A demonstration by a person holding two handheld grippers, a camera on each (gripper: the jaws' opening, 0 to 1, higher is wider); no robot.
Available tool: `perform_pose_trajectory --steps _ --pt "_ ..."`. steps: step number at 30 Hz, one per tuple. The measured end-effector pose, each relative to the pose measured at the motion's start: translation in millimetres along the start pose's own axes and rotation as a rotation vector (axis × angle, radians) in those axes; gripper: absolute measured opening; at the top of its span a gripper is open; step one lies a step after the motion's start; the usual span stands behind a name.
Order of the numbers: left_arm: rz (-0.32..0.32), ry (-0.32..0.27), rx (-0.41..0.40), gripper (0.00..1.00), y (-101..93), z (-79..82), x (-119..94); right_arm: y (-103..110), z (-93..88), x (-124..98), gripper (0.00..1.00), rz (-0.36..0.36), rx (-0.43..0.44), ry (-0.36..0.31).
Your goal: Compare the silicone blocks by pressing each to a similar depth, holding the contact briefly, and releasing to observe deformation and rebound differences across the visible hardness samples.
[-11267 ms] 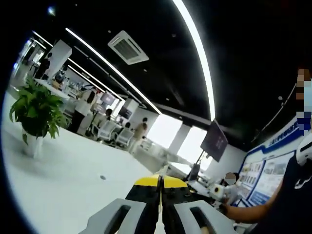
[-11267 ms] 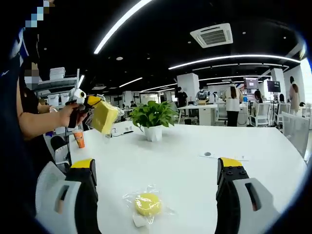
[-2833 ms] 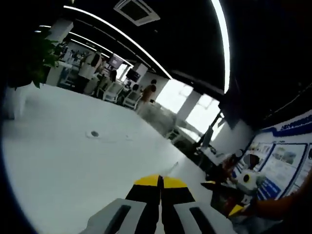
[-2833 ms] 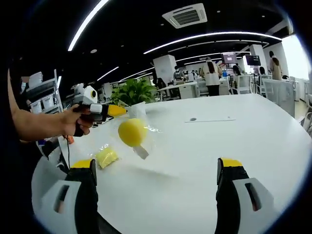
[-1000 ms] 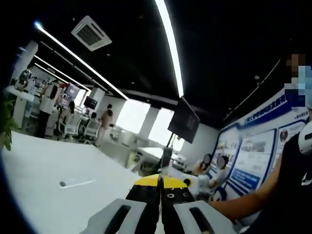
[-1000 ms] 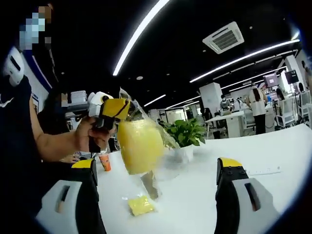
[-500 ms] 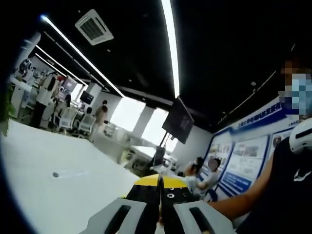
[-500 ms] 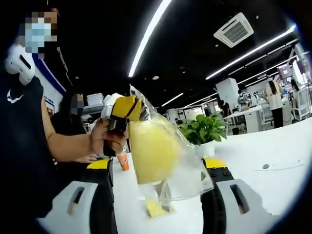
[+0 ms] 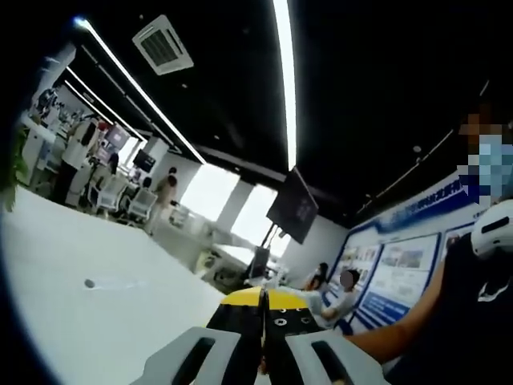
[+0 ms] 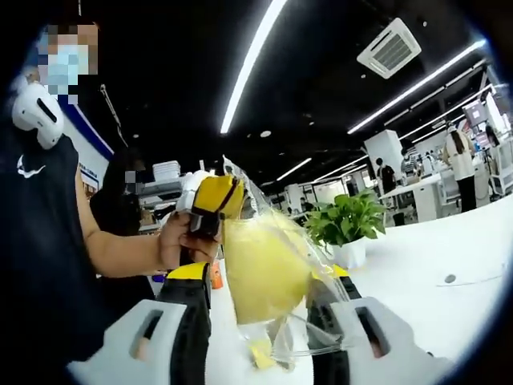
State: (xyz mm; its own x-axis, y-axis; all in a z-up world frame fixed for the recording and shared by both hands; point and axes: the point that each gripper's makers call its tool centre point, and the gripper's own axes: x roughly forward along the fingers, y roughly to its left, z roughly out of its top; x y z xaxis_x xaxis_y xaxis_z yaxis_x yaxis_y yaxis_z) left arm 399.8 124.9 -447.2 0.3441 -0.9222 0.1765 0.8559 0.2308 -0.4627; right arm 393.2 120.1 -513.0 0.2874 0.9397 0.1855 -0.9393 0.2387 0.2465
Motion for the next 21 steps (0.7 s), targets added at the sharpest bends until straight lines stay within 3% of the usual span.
perform_pose_trajectory --steps 1,12,20,21 --pt "0.004 -0.001 -0.007 0.00 1.5 -0.9 -1 0 0.1 -1 0.29 0.001 0.000 0.001" --pt "0.033 0.018 0.022 0.00 8.7 -10.0 -6 4 -13.8 -2 0.17 0.023 0.043 0.109" --pt "0.081 0.071 0.079 0.00 17.3 -20.9 -11 2 -25.7 -4 0.10 -0.007 0.051 0.221" --pt "0.078 0.078 0.129 0.00 17.0 -21.8 -11 1 -26.0 -5 0.09 -0.010 0.048 0.227"
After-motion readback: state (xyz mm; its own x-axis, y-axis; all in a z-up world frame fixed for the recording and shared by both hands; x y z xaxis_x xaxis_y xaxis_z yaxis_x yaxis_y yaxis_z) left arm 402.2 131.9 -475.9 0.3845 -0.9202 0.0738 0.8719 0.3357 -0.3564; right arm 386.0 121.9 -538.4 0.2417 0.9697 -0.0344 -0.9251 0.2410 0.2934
